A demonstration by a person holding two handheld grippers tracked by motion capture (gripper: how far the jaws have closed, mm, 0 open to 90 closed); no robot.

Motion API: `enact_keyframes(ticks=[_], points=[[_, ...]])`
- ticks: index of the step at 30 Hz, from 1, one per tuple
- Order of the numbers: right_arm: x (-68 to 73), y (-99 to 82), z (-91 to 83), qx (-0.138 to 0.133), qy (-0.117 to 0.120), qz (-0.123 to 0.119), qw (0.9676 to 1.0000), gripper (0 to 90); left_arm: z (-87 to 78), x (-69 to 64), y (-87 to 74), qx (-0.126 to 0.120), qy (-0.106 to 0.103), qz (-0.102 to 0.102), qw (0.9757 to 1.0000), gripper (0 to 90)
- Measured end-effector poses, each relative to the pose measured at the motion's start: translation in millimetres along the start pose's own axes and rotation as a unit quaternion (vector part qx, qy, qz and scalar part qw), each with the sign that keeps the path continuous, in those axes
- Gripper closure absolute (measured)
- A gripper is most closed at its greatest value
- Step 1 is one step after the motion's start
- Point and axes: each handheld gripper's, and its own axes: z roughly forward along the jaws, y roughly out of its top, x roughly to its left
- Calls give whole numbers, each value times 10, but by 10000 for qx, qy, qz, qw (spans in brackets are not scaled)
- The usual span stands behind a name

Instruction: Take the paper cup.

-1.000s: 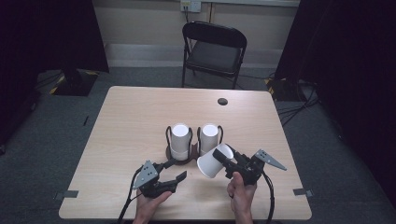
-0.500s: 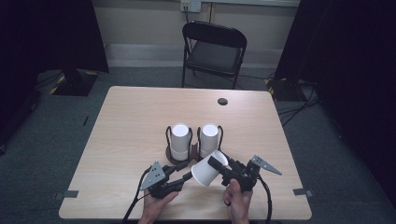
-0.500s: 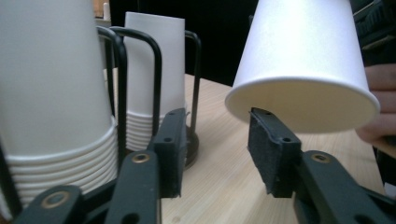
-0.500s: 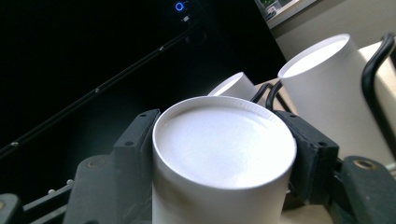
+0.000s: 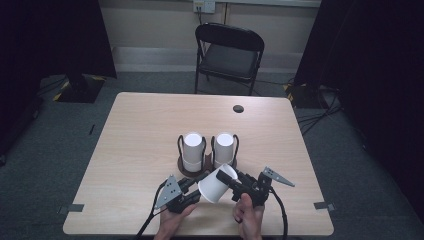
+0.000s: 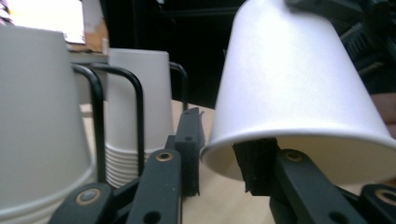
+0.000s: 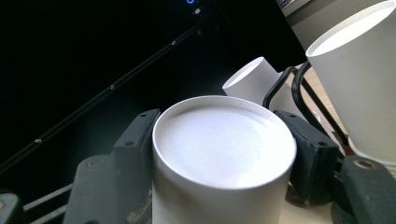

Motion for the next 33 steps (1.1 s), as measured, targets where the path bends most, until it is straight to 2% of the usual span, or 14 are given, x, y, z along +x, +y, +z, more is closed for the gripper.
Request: enact_keyframes(ticks=[5,7,8,11,13,14,19,26,30,33], points=[[4,-11,33,58,76,62,9999,348,2,-19,21,-123,107,58,9999,745],[4,-2,42,93,105,137,9998,348,12,-8,25,-184,13,-66,9998,736],[-2,-1,45,100,138,198,9997,348,20,-15,34,-203,71,-48,9998,729],[-13,-16,58,141,184,261,9994,347,40,-29,41,-164,-4,-8,9999,736],[-10,-29,67,135,179,245,9994,345,39,-49,49,-49,101,101,9999,766],[-10,-28,69,135,182,218,9995,342,33,-51,52,-20,79,121,9999,787],[-31,-35,79,187,152,195,9995,305,5,-24,62,32,-85,23,10000,844],[-18,-29,61,184,-118,-171,9996,283,-23,-1,52,167,-203,-105,9996,858],[6,-20,60,221,-249,-429,9985,281,-37,21,51,292,-216,-235,9991,854],[24,-11,41,222,-369,-620,9971,276,-50,38,44,433,-186,-242,9986,855]])
